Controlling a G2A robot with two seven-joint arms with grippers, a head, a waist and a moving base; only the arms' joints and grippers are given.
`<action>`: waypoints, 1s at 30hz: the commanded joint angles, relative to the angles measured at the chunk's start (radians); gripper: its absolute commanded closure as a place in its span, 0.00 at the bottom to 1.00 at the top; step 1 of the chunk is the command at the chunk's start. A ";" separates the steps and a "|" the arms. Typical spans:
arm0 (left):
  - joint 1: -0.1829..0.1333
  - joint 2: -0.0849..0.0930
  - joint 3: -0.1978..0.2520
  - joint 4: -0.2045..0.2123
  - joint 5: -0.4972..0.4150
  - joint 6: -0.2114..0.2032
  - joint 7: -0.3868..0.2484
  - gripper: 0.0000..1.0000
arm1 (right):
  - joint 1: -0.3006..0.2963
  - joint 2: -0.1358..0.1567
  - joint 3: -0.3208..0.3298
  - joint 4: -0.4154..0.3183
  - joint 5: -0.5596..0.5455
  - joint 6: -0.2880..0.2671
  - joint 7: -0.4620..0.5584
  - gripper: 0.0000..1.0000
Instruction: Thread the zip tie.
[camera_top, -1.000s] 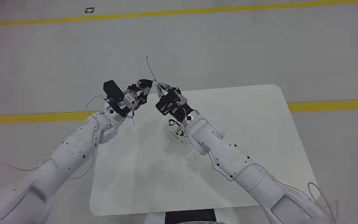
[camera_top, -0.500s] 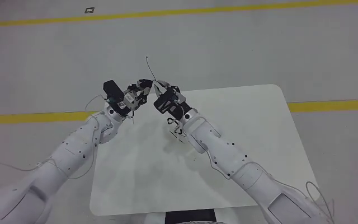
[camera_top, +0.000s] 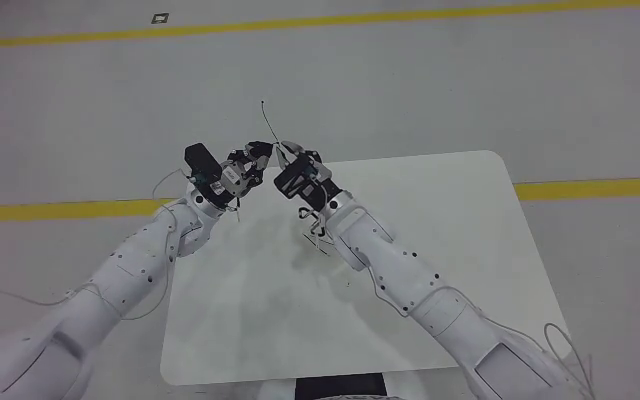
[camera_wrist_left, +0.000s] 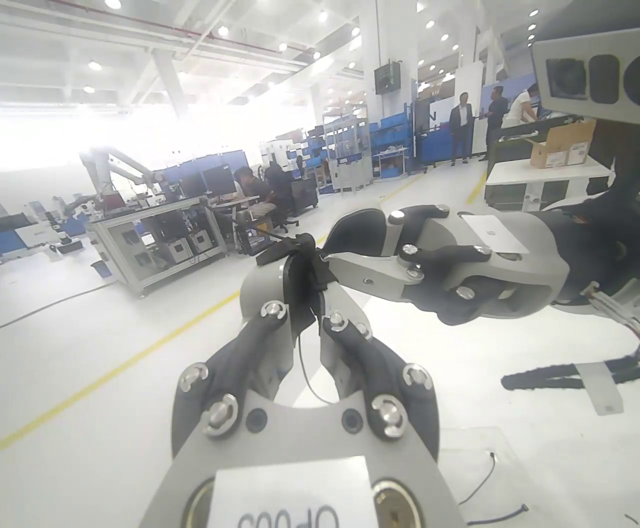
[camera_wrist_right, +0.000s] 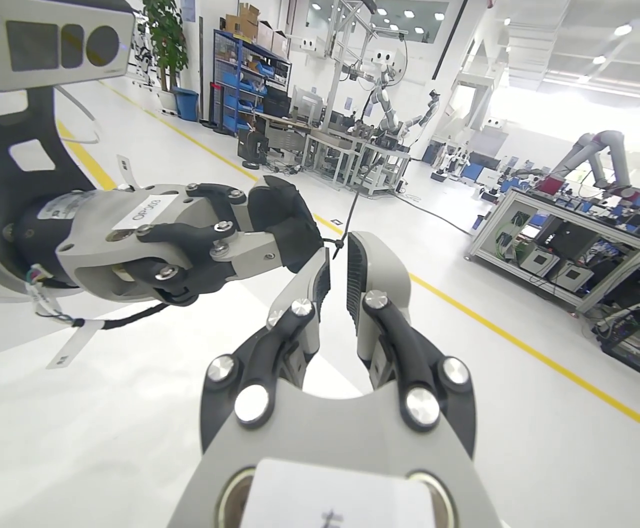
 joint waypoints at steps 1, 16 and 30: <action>0.000 0.000 0.000 0.000 0.000 0.000 0.000 1.00 | 0.000 -0.002 0.002 0.003 -0.001 -0.001 -0.001 0.89; 0.000 0.000 0.000 0.000 0.000 0.000 0.000 1.00 | -0.006 -0.010 0.014 0.014 -0.018 0.001 -0.002 1.00; 0.000 0.000 0.000 0.000 0.000 0.000 0.000 1.00 | -0.017 0.012 0.008 0.002 -0.018 0.006 0.010 1.00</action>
